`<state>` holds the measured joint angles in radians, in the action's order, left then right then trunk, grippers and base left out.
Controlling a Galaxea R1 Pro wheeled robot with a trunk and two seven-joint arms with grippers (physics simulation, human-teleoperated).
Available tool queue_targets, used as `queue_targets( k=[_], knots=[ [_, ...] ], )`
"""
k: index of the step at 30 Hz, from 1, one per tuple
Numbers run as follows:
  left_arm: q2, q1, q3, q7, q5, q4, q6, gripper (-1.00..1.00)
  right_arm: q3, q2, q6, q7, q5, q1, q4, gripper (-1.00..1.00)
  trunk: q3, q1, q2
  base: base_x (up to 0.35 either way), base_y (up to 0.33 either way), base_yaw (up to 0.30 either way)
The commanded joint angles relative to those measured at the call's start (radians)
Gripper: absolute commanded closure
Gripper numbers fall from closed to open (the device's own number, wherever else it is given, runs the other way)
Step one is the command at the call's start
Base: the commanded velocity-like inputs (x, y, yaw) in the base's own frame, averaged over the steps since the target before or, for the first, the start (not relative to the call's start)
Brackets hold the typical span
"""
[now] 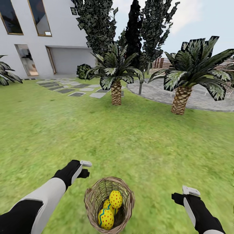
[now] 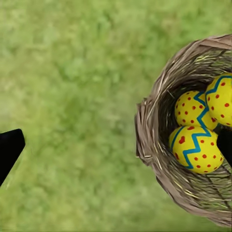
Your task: Take the three Easter eggs out of the wicker basket on the lawn in the garden, then place them on the lawn next to a single tree (choose any tree) so that all three eggs are next to the same tree and none are left in the basket.
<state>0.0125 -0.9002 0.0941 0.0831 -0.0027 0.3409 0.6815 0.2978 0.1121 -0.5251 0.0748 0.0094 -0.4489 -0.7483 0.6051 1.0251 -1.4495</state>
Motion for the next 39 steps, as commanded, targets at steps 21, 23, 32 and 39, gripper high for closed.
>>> queue_targets(
  k=[21, 23, 32, 39],
  knots=[
    [0.018, 0.001, 0.096, -0.087, 0.086, -0.069, -0.060, -1.00, -0.008, 0.000, -0.006, 0.000, 0.000, -0.001, 0.003, -1.00, 0.042, 0.050, -0.091, 0.000, 0.019, -0.014],
    [0.018, 0.001, 0.052, -0.085, 0.086, -0.086, -0.066, -1.00, -0.008, -0.002, -0.006, -0.001, -0.001, -0.001, 0.004, -1.00, 0.048, 0.057, -0.105, 0.000, 0.000, 0.000],
    [0.017, 0.001, -0.044, 0.018, 0.084, -0.086, -0.069, -1.00, -0.008, -0.004, -0.005, -0.003, 0.000, -0.001, 0.014, -1.00, 0.076, 0.092, -0.168, 0.000, 0.000, 0.000],
    [0.016, 0.001, -0.043, 0.025, 0.084, -0.095, -0.074, -1.00, -0.008, -0.005, -0.004, -0.003, 0.000, -0.001, 0.024, -1.00, 0.098, 0.119, -0.217, 0.000, 0.000, 0.000]
  ],
)
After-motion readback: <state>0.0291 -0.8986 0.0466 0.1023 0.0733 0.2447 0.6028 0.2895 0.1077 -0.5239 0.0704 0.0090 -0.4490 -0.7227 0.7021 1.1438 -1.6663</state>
